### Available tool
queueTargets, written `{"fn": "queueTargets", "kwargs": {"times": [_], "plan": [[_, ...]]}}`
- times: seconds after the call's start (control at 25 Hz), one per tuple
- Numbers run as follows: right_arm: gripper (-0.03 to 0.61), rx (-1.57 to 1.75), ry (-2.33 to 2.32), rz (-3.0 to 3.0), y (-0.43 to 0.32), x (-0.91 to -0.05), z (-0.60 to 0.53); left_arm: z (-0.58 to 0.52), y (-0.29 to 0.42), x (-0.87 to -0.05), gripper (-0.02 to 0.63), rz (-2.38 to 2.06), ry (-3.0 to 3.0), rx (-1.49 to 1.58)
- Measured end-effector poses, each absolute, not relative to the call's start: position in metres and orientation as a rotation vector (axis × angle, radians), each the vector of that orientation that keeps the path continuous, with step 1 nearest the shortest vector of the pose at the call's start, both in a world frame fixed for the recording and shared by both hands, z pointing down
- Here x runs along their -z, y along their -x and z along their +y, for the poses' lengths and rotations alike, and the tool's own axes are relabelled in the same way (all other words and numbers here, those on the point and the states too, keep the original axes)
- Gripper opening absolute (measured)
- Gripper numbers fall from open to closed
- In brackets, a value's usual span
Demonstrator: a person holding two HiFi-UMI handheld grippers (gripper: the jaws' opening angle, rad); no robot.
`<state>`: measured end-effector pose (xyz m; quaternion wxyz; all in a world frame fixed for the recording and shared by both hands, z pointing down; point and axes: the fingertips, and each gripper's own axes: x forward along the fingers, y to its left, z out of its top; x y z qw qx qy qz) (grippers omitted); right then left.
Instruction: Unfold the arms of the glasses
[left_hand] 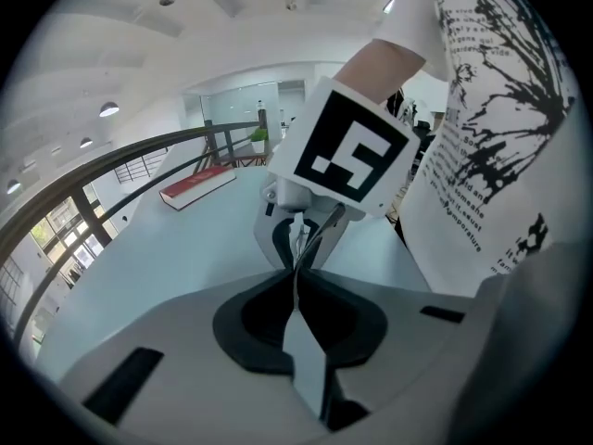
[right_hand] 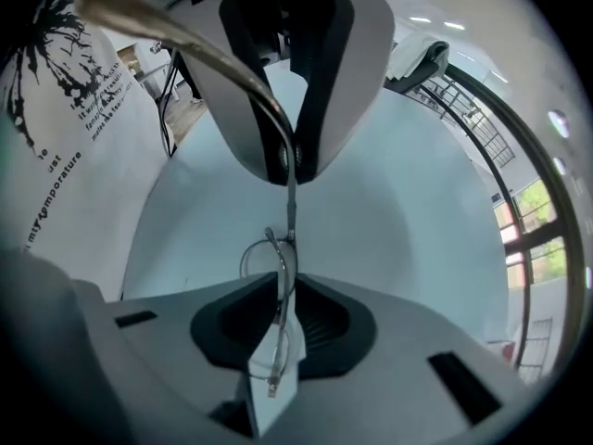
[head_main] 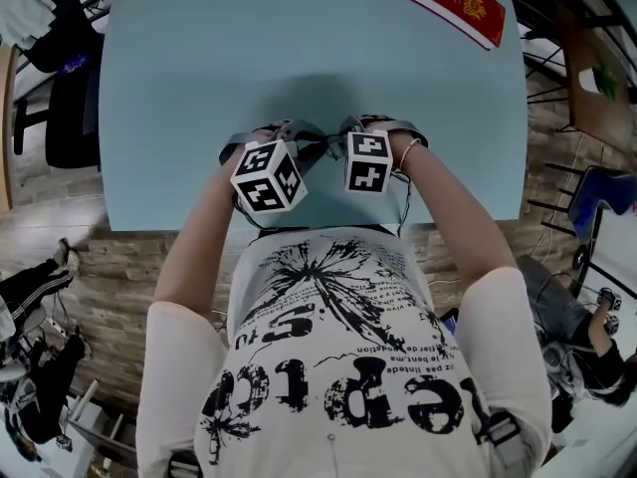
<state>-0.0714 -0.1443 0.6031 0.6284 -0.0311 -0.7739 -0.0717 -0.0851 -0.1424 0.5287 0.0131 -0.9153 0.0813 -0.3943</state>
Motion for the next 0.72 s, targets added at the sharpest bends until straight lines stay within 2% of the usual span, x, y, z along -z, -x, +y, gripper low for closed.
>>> {"fn": "queueTargets", "kwargs": {"times": [0.2, 0.72], "plan": [[0.033, 0.204, 0.113, -1.734, 0.073, -0.608, -0.141, -0.14, 0.085, -0.529, 0.031, 0.231, 2.858, 1.248], [0.03, 0.27, 0.046, -1.879, 0.068, -0.571, -0.141, -0.138, 0.091, -0.531, 0.031, 0.185, 2.848, 1.282]]}}
